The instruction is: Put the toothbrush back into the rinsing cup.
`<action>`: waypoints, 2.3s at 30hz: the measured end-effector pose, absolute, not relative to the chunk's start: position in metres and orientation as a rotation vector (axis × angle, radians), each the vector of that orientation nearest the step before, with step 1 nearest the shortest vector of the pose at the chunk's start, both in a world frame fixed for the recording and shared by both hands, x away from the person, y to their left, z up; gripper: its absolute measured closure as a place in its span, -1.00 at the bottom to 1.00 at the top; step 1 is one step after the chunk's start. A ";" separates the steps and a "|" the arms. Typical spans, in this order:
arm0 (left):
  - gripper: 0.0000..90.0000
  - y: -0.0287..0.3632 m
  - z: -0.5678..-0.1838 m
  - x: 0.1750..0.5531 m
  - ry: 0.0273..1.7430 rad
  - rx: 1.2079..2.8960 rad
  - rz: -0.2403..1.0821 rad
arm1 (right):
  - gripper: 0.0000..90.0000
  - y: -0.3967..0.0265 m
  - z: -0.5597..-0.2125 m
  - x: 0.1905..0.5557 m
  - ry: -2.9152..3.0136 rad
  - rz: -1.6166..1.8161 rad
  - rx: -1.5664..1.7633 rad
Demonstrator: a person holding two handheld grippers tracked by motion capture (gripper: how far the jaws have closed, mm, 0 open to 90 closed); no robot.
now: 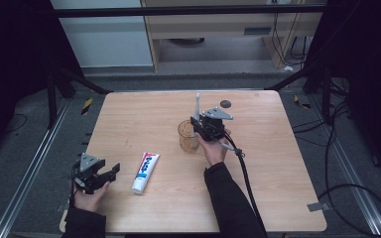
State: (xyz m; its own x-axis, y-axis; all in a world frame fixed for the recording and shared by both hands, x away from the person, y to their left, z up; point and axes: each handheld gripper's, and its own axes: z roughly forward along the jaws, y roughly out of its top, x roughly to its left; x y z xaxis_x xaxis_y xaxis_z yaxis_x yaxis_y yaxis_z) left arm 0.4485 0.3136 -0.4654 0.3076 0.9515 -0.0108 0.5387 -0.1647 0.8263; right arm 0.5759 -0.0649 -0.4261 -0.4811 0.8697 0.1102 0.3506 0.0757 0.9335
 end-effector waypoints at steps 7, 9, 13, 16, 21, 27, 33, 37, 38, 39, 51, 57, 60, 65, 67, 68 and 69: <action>-0.15 0.313 -0.465 0.449 1.333 1.822 0.691 | 0.49 -0.064 -0.426 0.574 1.892 1.389 1.195; -0.15 0.313 -0.465 0.449 1.332 1.822 0.690 | 0.49 -0.065 -0.426 0.573 1.899 1.385 1.193; -0.15 0.314 -0.465 0.448 1.331 1.825 0.690 | 0.49 -0.065 -0.426 0.573 1.913 1.369 1.191; -0.15 0.313 -0.466 0.449 1.332 1.822 0.689 | 0.49 -0.065 -0.427 0.573 1.926 1.361 1.189; -0.15 0.313 -0.466 0.449 1.330 1.827 0.687 | 0.49 -0.065 -0.427 0.571 1.930 1.358 1.176; -0.15 0.313 -0.466 0.449 1.330 1.827 0.684 | 0.47 -0.065 -0.427 0.569 1.936 1.362 1.165; -0.15 0.313 -0.466 0.449 1.329 1.827 0.683 | 0.44 -0.066 -0.429 0.568 1.933 1.376 1.166; -0.15 0.313 -0.466 0.449 1.328 1.827 0.683 | 0.38 -0.066 -0.430 0.568 1.940 1.380 1.152; -0.15 0.313 -0.465 0.448 1.328 1.827 0.682 | 0.38 -0.065 -0.430 0.567 1.942 1.380 1.149; -0.15 0.313 -0.465 0.448 1.328 1.826 0.683 | 0.38 -0.065 -0.430 0.567 1.943 1.381 1.148; -0.16 0.313 -0.465 0.448 1.327 1.822 0.681 | 0.25 -0.061 -0.430 0.566 1.955 1.367 1.120; -0.16 0.313 -0.465 0.448 1.324 1.824 0.682 | -0.04 -0.060 -0.428 0.564 1.950 1.388 1.113; -0.16 0.313 -0.465 0.448 1.323 1.823 0.681 | -0.17 -0.060 -0.426 0.562 1.948 1.396 1.109; -0.16 0.312 -0.465 0.448 1.321 1.824 0.682 | -0.30 -0.061 -0.420 0.558 1.950 1.386 1.106; -0.16 0.312 -0.465 0.448 1.321 1.823 0.682 | -0.35 -0.061 -0.418 0.556 1.956 1.370 1.112; -0.16 0.312 -0.465 0.448 1.320 1.823 0.681 | -0.38 -0.062 -0.417 0.555 1.960 1.358 1.114; -0.16 0.312 -0.465 0.448 1.322 1.820 0.681 | -0.39 -0.062 -0.416 0.554 1.962 1.350 1.111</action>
